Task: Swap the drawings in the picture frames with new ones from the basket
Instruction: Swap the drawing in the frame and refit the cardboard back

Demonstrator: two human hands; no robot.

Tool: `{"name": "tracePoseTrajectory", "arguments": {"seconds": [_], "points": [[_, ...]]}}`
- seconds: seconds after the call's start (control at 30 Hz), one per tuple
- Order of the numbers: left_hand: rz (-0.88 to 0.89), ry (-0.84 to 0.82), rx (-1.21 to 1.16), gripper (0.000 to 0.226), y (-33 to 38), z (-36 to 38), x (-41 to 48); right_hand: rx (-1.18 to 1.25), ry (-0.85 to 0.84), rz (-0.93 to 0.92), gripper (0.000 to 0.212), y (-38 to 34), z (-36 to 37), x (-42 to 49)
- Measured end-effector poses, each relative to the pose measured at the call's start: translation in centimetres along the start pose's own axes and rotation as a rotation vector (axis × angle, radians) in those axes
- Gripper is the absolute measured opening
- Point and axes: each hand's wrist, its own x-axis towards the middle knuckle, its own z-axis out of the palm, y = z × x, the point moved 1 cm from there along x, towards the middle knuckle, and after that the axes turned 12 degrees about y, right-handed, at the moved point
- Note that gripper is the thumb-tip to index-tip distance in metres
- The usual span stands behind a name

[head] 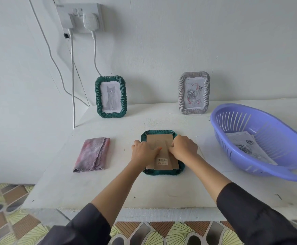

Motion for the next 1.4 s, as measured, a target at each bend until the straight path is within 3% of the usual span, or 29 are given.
{"name": "tracePoseTrajectory", "arguments": {"seconds": [0.13, 0.23, 0.33, 0.5, 0.67, 0.97, 1.13, 1.3, 1.4], "points": [[-0.014, -0.01, -0.107, 0.034, -0.7, -0.8, 0.0, 0.007, -0.007, -0.015, 0.041, 0.0, -0.5, -0.8], [0.032, 0.067, -0.15, 0.018, -1.5, -1.5, 0.4, 0.111, -0.045, -0.024, 0.026, 0.8, -1.3, -0.6], [0.09, 0.089, -0.151, 0.028, -2.3, -2.1, 0.0, 0.195, -0.013, 0.006, 0.035, 2.6, -1.9, -1.1], [0.076, -0.142, -0.173, 0.015, -3.4, -2.2, -1.3, 0.205, -0.125, -0.01, 0.047, 4.4, -1.6, -2.9], [0.141, -0.123, -0.181, 0.031, -3.3, -2.4, -2.1, 0.29, -0.196, -0.051, 0.062, 5.1, -1.2, -3.8], [0.189, -0.087, -0.158, 0.028, -3.5, -2.2, -2.1, 0.246, -0.072, -0.086, 0.049, 5.0, -0.7, -4.4], [0.24, -0.012, -0.081, 0.043, -4.0, -1.7, -2.5, 0.157, -0.01, -0.13, 0.049, 4.8, -1.3, -5.0], [0.496, -0.051, -0.003, 0.028, -4.8, -2.1, -2.5, 0.123, 0.056, -0.296, 0.028, 4.3, -2.0, -5.5], [0.554, -0.099, 0.053, 0.025, -4.9, -2.4, -2.2, 0.101, 0.036, -0.368, 0.021, 4.1, -2.0, -5.4]]}}
